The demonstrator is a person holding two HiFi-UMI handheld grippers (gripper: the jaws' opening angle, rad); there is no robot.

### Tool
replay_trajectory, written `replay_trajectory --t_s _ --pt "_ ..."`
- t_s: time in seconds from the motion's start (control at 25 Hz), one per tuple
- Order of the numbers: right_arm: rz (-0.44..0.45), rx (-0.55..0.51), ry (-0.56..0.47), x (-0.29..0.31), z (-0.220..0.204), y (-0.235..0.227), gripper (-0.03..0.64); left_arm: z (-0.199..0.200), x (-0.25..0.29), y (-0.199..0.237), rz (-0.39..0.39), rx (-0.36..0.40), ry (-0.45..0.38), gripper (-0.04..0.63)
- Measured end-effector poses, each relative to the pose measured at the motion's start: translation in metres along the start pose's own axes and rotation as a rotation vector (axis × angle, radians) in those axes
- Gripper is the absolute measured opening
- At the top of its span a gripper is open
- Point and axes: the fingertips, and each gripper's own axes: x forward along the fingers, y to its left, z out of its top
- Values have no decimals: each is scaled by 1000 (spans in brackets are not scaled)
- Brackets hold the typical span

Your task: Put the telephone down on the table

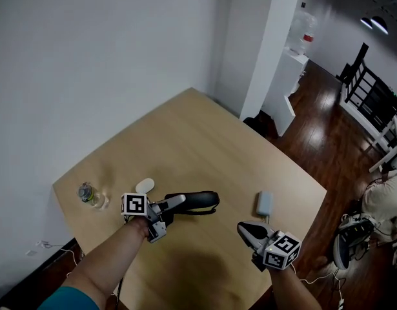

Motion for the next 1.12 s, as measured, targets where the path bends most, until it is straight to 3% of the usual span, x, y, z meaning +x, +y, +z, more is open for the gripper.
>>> replay_trajectory --t_s 0.24,0.52,0.64,0.8,0.92,1.12 --pt "14 10 27 7 -14 -10 3 10 20 51 96 6 91 310" --pt "35 37 29 12 -25 -8 3 8 38 73 117 -30 178 307" --pt "45 39 28 15 -25 -5 2 8 39 84 193 -55 220 308" --pt "57 36 23 17 -24 -1 2 8 31 102 334 -32 254 325" --pt "62 35 22 16 -24 2 3 14 23 108 386 -54 226 334" --pt "70 35 20 15 -22 8 3 10 16 113 471 -48 260 351"
